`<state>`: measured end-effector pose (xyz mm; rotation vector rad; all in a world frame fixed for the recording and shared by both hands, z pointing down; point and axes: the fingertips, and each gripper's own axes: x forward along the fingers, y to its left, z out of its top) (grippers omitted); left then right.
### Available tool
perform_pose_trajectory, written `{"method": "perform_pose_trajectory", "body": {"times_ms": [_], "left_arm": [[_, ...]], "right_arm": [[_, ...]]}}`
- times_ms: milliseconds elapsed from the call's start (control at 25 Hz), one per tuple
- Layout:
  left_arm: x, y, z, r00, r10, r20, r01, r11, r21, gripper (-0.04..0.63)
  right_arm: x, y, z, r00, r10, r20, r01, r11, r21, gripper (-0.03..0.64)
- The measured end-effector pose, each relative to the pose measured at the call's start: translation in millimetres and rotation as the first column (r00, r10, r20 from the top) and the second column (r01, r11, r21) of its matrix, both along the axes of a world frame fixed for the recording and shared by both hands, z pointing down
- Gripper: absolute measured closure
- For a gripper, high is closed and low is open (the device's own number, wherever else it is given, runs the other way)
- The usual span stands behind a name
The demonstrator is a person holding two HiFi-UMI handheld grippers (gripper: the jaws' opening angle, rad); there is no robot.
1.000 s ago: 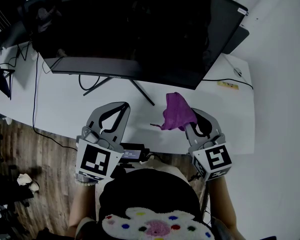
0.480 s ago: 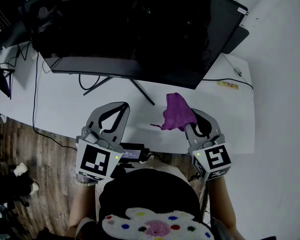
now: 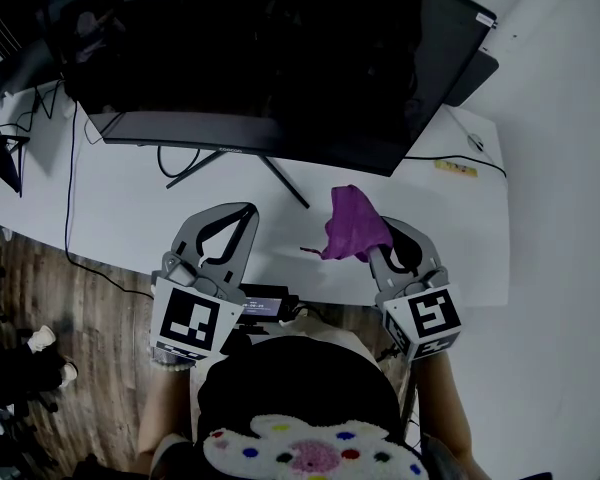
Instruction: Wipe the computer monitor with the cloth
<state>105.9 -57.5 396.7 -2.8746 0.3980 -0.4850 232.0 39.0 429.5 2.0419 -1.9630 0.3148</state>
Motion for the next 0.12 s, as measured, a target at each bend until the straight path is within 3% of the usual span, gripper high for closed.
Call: {"method": "perform_pose_trajectory", "body": {"times_ms": [120], "left_arm": [[-2.2, -0.9, 0.3, 1.000, -0.003, -0.001, 0.003, 1.000, -0.001, 0.589]], "right_arm": [[-1.1, -0.2, 0.7, 1.000, 0.002, 0.000, -0.002, 1.000, -0.001, 0.548]]}}
